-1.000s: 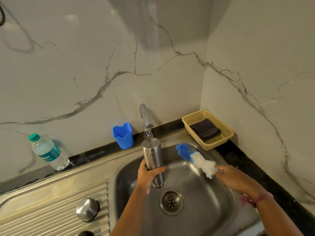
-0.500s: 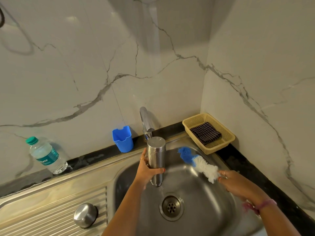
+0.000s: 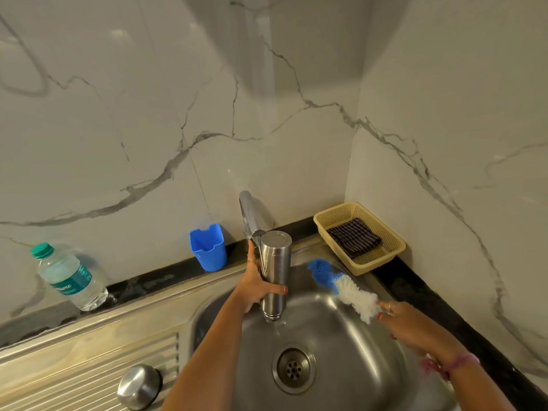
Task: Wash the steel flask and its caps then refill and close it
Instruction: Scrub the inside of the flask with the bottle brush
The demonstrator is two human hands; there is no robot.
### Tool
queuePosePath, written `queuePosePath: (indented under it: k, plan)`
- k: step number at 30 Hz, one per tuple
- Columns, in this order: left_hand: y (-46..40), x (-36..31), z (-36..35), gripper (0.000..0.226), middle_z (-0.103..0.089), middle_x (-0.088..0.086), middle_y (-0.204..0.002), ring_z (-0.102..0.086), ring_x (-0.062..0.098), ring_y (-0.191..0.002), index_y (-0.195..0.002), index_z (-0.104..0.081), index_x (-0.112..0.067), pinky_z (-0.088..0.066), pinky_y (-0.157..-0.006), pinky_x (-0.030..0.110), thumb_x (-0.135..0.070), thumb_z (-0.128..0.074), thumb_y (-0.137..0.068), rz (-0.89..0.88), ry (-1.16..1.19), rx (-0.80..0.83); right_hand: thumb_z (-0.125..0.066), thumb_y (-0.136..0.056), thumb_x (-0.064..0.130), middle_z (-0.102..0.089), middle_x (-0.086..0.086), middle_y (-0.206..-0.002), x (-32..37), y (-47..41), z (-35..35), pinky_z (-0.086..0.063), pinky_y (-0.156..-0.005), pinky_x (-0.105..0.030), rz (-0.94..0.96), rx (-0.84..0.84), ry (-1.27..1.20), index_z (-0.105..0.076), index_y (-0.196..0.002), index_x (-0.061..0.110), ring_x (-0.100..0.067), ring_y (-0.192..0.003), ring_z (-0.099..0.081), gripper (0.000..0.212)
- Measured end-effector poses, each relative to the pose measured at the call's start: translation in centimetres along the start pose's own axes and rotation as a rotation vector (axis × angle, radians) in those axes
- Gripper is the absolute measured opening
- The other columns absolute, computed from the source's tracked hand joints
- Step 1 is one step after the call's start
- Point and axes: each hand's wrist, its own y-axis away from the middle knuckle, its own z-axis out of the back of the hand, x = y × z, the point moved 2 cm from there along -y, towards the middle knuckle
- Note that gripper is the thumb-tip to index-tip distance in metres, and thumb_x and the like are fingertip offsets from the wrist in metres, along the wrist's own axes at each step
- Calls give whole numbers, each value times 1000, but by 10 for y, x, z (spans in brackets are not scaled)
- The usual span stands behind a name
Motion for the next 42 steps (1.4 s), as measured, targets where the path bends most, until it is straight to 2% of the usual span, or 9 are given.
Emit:
queuePosePath:
  k: [4,8,17,20,23,25,29,35,42]
  plan:
    - [-3,4,0,148,-39,-10,-130,-39,17,-123,-150,27,-41,-38,-109,58,6,-86,-65,-12,-3,-6,-40,-102,19,-46,15,-75,-5,-1,0,-37,-64,-12,-2,-5,-8,-41,-143,12,2,-68,-46,42]
    - [-6,8,4,151,-27,-1,-152,-36,24,-133,-150,21,-47,-37,-109,61,3,-89,-60,-23,23,-27,-40,-102,18,-45,15,-74,-8,-2,2,-34,-59,-7,-6,-6,0,-38,-144,11,2,-66,-45,43]
    - [-14,5,10,142,-34,2,-148,-39,28,-132,-152,10,-45,-45,-101,62,-3,-90,-61,36,6,-46,-39,-102,23,-51,12,-80,-10,-12,3,-36,-59,-9,-1,-14,20,-38,-144,14,0,-72,-52,43]
    - [-13,6,8,139,-34,3,-148,-40,22,-126,-154,10,-40,-45,-102,53,0,-88,-65,25,-17,-35,-39,-102,22,-60,4,-94,-10,-14,1,-41,-64,-14,-4,-14,-1,-36,-145,14,-5,-79,-57,44]
    - [-12,7,6,138,-34,2,-149,-40,18,-125,-155,8,-36,-44,-104,49,-2,-89,-64,-9,-41,-37,-41,-102,24,-57,-8,-129,-10,-16,-1,-43,-88,-25,-20,-7,-3,-32,-148,15,-10,-97,-53,48]
    - [-10,8,4,140,-35,-2,-147,-40,16,-125,-156,8,-35,-43,-103,43,-1,-90,-62,-28,-36,-51,-44,-100,26,-53,-9,-136,-11,-16,-3,-41,-99,-31,-16,-3,-3,-32,-148,15,-13,-103,-52,50]
    - [-1,16,0,133,-41,-4,-141,-43,17,-126,-152,-3,-36,-41,-103,38,-1,-91,-59,-48,-24,-86,-47,-99,28,-49,-7,-141,-11,-13,-4,-41,-102,-32,22,10,33,-33,-147,18,-21,-120,-53,51]
    - [30,36,-3,99,-54,-6,-128,-52,17,-120,-135,-38,-30,-44,-98,33,-12,-94,-56,-17,-66,-236,-51,-98,29,-59,-3,-127,-3,-2,-4,-45,-91,-28,127,38,78,-43,-142,21,-14,-106,-56,46]
    - [73,50,-6,96,-61,-7,-123,-58,16,-116,-128,-48,-29,-49,-102,44,-26,-97,-46,-2,-17,-385,-55,-95,29,-58,4,-96,-2,-1,-16,-49,-91,-33,148,86,128,-46,-140,25,-14,-91,-57,47]
